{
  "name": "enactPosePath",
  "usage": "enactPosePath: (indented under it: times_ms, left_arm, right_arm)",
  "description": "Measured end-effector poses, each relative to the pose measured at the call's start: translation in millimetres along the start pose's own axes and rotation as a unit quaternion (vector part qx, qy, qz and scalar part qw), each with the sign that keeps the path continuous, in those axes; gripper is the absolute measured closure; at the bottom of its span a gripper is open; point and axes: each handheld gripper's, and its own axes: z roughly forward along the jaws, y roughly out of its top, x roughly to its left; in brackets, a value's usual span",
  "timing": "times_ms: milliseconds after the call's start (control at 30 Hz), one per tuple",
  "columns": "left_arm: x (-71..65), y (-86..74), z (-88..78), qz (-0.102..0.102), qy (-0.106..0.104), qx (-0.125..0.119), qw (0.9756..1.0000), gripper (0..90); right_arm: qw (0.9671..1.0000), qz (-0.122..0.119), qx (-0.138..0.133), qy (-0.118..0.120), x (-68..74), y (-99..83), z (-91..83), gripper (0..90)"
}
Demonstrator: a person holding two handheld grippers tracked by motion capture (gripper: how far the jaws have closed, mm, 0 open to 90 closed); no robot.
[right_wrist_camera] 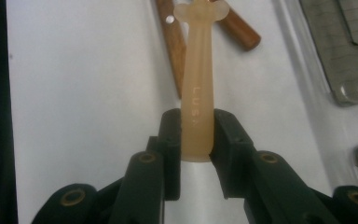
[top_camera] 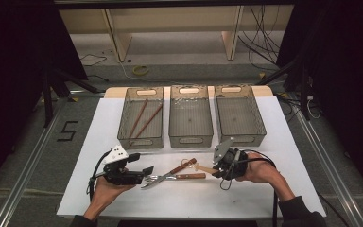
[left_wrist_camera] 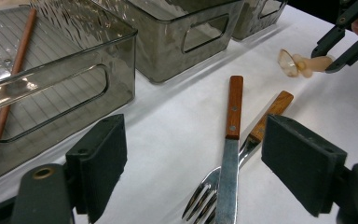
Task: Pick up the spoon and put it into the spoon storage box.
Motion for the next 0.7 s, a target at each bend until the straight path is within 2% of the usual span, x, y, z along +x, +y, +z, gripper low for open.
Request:
enactPosePath:
  times_ms: [133, 300, 400, 700]
  left_arm:
    - [0.7, -0.1, -1.4, -0.003, 0.001, -0.010, 0.9999, 21.5]
    - [0.9, -0.7, -1.8, -0.003, 0.002, -0.012, 0.9999, 21.5]
    - [0.7, -1.2, -1.9, -0.005, 0.004, -0.013, 0.9999, 21.5]
    - [1.5, -2.5, -3.3, -0.005, 0.008, -0.019, 0.9998, 21.5]
  right_arm:
    - [0.9992, 0.037, -0.009, -0.005, -4.8, -0.3, 0.8, 74.6]
    - [0.9975, 0.063, -0.032, -0.006, -9.3, -0.4, -3.1, 74.6]
    - [0.9951, 0.086, -0.049, -0.005, -11.8, 0.2, -7.2, 74.6]
    - [0.9902, 0.120, -0.070, -0.016, -20.5, 4.4, -11.8, 74.6]
